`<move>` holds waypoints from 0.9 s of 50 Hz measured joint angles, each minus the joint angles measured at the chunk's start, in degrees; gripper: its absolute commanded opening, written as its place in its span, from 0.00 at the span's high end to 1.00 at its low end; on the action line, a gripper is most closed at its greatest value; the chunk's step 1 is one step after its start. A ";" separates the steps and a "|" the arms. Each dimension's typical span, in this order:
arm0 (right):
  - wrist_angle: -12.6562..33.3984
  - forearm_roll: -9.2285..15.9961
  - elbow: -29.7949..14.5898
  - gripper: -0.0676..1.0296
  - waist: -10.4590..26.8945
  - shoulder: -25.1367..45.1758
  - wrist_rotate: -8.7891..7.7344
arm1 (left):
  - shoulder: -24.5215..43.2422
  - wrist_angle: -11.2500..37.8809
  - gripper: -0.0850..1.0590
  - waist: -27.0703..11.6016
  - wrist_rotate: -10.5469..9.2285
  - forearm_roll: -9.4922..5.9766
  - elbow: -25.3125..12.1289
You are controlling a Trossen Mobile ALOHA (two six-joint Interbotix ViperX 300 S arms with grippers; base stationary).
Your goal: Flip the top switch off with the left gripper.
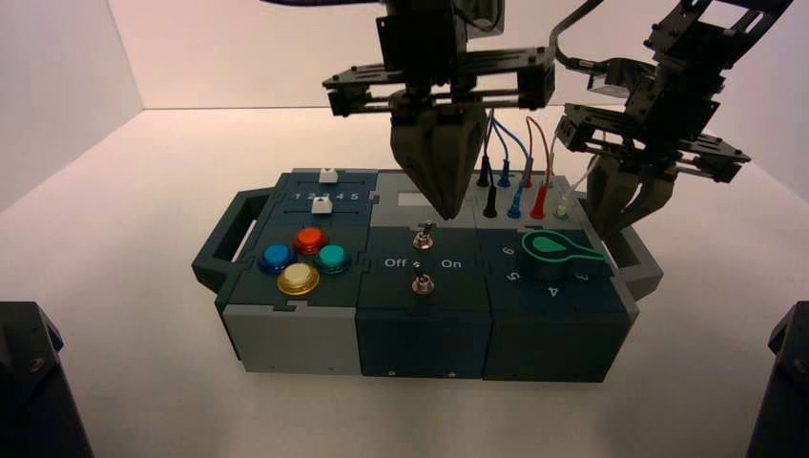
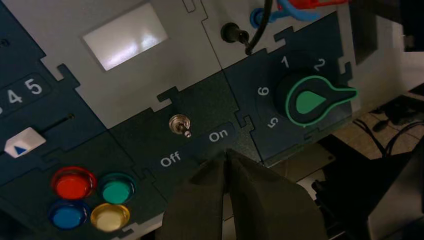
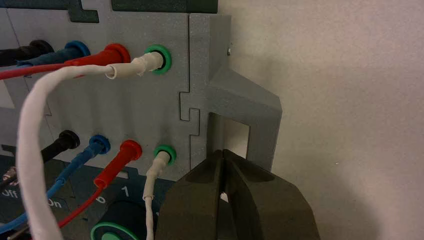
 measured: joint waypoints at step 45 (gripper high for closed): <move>0.00 0.00 0.00 0.96 0.09 0.00 0.00 | 4.57 -0.97 0.95 0.44 -0.26 0.00 -1.32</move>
